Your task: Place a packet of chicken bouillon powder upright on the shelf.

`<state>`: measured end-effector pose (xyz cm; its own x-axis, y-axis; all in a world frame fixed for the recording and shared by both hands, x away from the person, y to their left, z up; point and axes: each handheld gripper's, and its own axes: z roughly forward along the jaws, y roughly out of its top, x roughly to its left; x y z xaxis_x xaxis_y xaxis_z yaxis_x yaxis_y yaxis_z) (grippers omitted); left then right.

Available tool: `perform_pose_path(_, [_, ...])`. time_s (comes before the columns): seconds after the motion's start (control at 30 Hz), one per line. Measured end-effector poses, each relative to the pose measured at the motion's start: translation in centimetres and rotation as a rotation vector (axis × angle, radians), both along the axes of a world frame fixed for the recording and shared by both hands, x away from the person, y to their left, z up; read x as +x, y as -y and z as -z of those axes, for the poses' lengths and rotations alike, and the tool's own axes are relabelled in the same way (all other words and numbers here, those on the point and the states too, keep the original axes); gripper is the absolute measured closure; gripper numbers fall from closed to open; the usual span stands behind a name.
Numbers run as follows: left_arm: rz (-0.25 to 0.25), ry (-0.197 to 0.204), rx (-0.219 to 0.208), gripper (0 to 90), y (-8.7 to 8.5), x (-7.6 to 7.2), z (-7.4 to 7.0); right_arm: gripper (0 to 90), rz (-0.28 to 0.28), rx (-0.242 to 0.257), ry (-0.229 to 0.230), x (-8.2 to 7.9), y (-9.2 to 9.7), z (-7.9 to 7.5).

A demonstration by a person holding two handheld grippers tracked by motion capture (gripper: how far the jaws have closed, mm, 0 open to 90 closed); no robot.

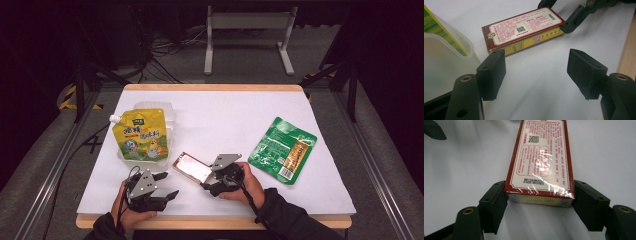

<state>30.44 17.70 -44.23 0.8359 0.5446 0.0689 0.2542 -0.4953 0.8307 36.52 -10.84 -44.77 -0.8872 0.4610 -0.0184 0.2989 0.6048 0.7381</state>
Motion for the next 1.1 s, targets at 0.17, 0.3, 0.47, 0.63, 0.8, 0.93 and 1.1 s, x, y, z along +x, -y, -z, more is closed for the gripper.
perform_pose_path(0.17, [0.002, -0.004, -0.004, 32.1, -0.1, 0.0, 0.0, 32.2, -0.005, 0.023, 0.005, 0.2, 0.6, -0.6])
perform_pose_path(0.3, [0.004, -0.006, -0.003, 31.9, 0.0, 0.0, 0.0, 32.4, -0.021, 0.037, 0.011, 0.3, 1.0, -1.1])
perform_pose_path(0.47, [0.004, -0.004, -0.009, 31.4, 0.1, 0.1, -0.1, 32.6, -0.043, 0.059, 0.02, 0.4, 1.7, -2.0])
perform_pose_path(0.63, [0.001, 0.009, 0.005, 30.7, 0.4, 0.1, -0.1, 32.7, -0.057, 0.06, 0.042, 0.3, 2.2, -3.0])
perform_pose_path(0.8, [-0.021, 0.035, 0.033, 25.3, 0.9, 0.0, -0.1, 32.7, -0.056, 0.045, 0.046, 0.2, 2.7, -4.2])
perform_pose_path(0.93, [-0.023, 0.05, 0.043, 23.8, 1.4, 0.2, -0.2, 32.7, -0.067, 0.03, 0.027, 0.2, 2.8, -4.8])
perform_pose_path(1.1, [-0.017, 0.084, 0.078, 22.7, 2.3, 0.5, -0.3, 32.7, -0.078, 0.024, 0.006, 0.1, 2.8, -4.9])
